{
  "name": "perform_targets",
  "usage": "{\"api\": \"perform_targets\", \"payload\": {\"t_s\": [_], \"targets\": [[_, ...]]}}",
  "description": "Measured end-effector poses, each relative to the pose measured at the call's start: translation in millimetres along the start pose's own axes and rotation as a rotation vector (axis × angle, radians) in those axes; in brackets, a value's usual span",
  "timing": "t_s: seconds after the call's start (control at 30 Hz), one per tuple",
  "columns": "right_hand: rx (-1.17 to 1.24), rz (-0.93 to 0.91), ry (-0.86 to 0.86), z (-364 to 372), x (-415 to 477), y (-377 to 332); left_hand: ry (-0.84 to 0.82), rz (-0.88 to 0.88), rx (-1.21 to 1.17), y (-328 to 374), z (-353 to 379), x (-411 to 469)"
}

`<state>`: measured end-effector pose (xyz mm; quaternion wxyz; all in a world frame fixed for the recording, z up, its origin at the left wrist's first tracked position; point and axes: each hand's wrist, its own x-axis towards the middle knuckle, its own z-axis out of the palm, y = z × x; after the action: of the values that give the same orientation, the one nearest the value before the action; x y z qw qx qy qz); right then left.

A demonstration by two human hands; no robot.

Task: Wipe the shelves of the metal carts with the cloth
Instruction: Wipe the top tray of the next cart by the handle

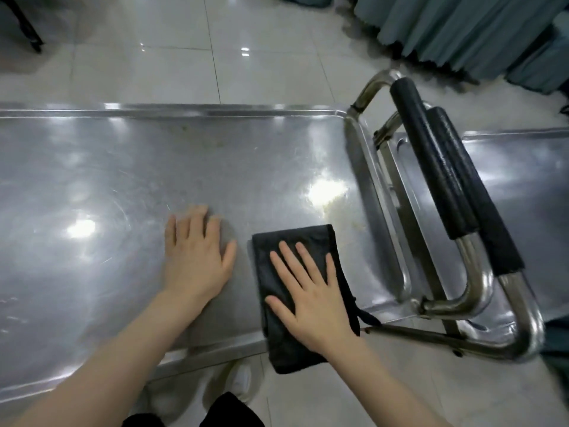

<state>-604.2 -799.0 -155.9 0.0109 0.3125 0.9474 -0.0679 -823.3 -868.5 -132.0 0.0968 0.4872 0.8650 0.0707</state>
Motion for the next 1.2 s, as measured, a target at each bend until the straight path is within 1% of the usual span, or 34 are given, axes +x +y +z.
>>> {"api": "perform_targets", "payload": {"t_s": [0.1, 0.3, 0.37, 0.43, 0.6, 0.67, 0.7, 0.77, 0.87, 0.93, 1.0, 1.07, 1.2], "targets": [[-0.025, -0.042, -0.027, -4.2, 15.0, 18.0, -0.009, 0.21, 0.008, 19.6, 12.4, 0.4], [-0.025, 0.164, -0.033, -25.4, 154.6, 61.2, 0.064, 0.222, 0.03, 16.5, 28.5, 11.4], [0.001, 0.205, -0.041, -27.7, 180.8, 64.4, 0.063, 0.209, 0.037, 15.6, 29.9, 13.2], [0.026, 0.203, -0.028, -25.4, 167.7, 60.5, 0.048, 0.192, 0.039, 15.9, 27.4, 13.9], [-0.019, 0.12, -0.018, -16.1, 23.6, 57.1, 0.009, 0.173, 0.014, 22.0, 16.5, 9.4], [-0.027, 0.088, -0.044, -17.1, -7.0, 71.4, 0.0, 0.17, 0.016, 23.2, 13.4, 8.7], [-0.034, 0.078, -0.06, -19.4, -6.5, 81.0, -0.003, 0.176, 0.018, 24.0, 13.0, 8.0], [-0.047, 0.108, -0.067, -26.8, 22.3, 98.4, -0.003, 0.187, 0.024, 23.2, 14.1, 7.4], [-0.022, 0.222, -0.052, -36.7, 108.6, 126.6, 0.001, 0.194, 0.037, 19.3, 19.9, 10.3], [-0.01, 0.258, -0.063, -42.0, 161.7, 140.0, 0.01, 0.198, 0.041, 17.2, 23.8, 13.3], [-0.013, 0.266, -0.067, -41.2, 181.2, 142.8, 0.011, 0.19, 0.044, 15.5, 24.5, 14.1], [-0.007, 0.264, -0.039, -36.4, 157.4, 141.0, -0.003, 0.182, 0.05, 15.4, 24.1, 13.6], [-0.019, 0.255, -0.032, -25.8, 31.0, 123.4, -0.036, 0.169, 0.052, 17.6, 20.9, 13.5]]}}
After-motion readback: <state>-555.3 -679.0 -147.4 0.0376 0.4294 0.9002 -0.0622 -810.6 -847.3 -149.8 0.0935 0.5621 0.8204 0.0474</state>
